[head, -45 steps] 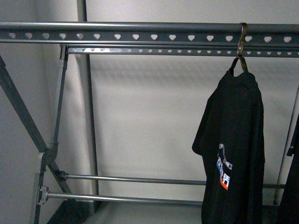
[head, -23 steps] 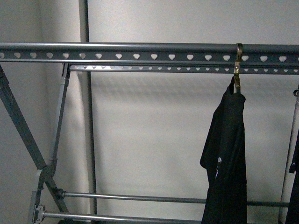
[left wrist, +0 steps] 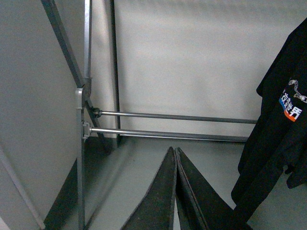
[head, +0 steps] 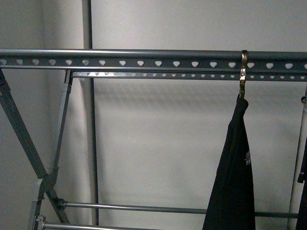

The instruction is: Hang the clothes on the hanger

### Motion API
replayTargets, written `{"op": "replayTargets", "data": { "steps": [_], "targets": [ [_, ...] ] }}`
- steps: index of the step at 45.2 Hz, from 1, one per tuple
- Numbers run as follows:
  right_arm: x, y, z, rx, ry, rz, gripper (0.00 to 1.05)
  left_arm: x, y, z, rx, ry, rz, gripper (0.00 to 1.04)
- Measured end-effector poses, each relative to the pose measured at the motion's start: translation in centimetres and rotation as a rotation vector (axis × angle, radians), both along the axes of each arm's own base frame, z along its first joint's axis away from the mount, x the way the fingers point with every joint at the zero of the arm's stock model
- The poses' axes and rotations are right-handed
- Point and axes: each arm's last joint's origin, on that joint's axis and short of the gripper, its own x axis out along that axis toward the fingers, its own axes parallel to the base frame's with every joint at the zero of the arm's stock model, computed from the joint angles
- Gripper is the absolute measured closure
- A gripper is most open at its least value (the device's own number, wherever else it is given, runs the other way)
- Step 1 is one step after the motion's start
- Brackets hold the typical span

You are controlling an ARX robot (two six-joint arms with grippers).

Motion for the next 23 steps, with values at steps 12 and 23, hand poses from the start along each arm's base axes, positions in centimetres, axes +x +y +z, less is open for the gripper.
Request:
{"op": "replayTargets", "data": {
  "steps": [12, 23],
  "targets": [
    [0.0, 0.0, -0.6, 0.000, -0.002, 0.000, 1.02, 0.0, 0.0, 0.0, 0.000, 0.000, 0.000, 1.01],
    [0.0, 0.0, -2.0, 0.000, -0.001, -0.001, 1.02, 0.0, 0.0, 0.0, 0.000, 0.000, 0.000, 1.01]
  ]
}}
